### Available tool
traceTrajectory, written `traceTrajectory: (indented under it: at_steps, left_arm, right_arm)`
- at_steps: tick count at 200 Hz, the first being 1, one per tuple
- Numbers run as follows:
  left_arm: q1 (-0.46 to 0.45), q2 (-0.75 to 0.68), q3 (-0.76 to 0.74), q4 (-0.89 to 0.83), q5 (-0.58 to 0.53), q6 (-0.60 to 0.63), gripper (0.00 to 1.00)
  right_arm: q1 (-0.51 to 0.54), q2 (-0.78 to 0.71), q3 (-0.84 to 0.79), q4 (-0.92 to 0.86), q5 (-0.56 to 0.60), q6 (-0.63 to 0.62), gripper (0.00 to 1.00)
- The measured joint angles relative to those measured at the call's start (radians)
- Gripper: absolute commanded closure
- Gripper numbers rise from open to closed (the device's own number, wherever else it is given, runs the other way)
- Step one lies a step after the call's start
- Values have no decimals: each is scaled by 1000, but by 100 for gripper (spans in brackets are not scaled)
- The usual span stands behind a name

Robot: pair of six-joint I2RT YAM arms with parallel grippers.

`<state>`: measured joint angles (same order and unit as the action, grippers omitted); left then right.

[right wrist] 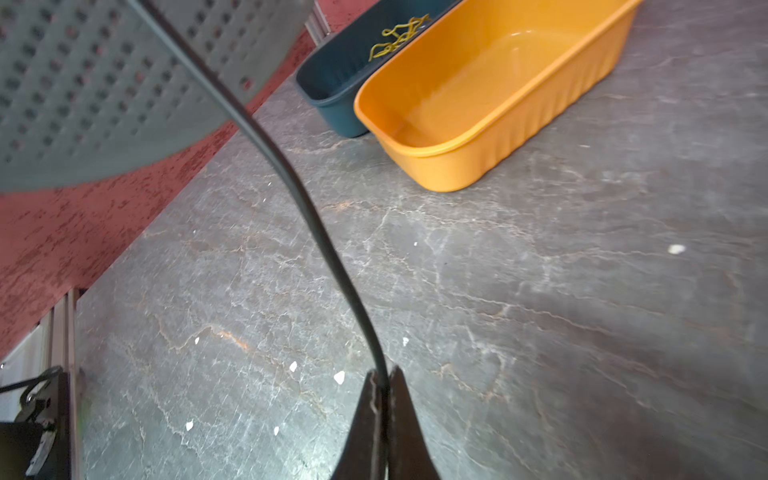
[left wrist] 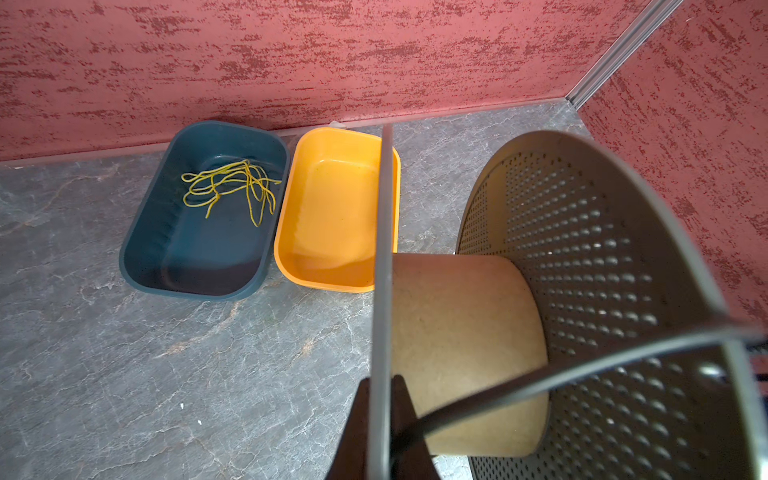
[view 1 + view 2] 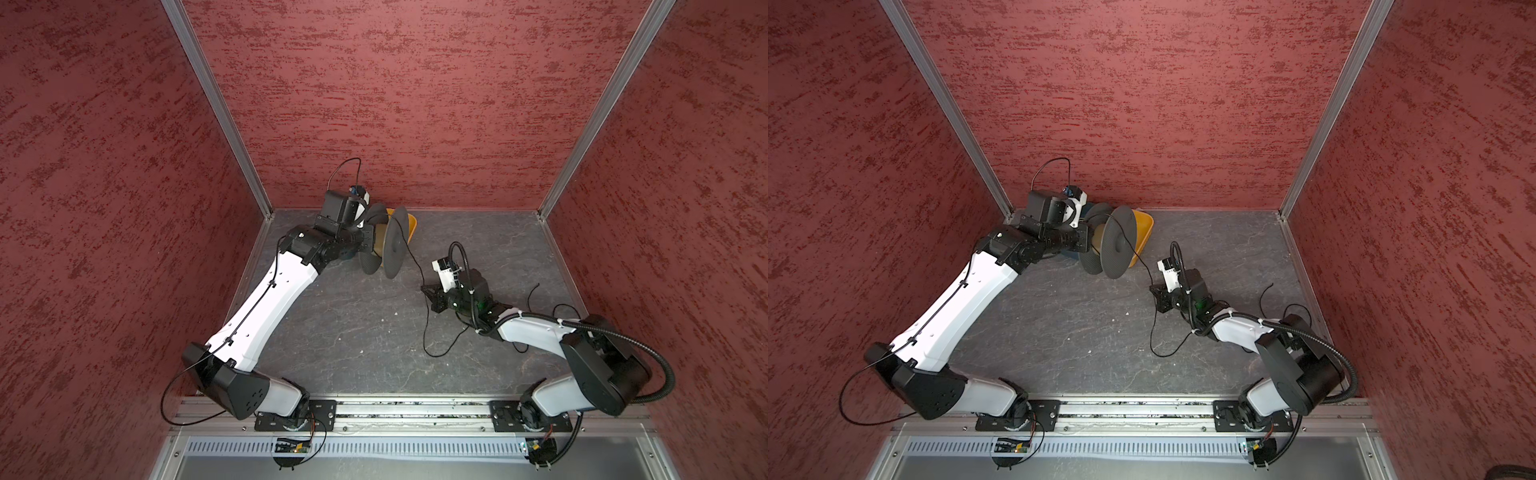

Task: Wrap the cables

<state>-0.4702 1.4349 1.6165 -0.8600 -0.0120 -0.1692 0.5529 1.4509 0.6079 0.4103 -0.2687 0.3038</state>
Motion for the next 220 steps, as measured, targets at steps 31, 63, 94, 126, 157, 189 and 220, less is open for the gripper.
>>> traceTrajectory:
  at_steps: [31,63,94,126,157,189,220]
  left_arm:
    - [21,-8,-30,8,58,-3,100]
    - [37,-16,-50,4,113,-2,100]
    - [68,-37,-62,8,211,-6,100]
    - [104,-60,-67,11,293,-20,100]
    - [147,-79,-99,53,388,-50,100]
    - [190,-79,-102,82,465,-80,100]
    - [217,-81,-133,145,507,-132,100]
  right_arm:
    - [-48,-77,80,-99,35,20,100]
    - [-89,-82,256,-212,70,-2,100]
    - [-156,-18,381,-274,74,-5,100]
    - [-207,87,422,-291,50,-8,100]
    - [-213,180,425,-296,-11,-16,100]
    - [-212,201,381,-279,-76,-11,100]
    - [-208,200,294,-216,-118,11,100]
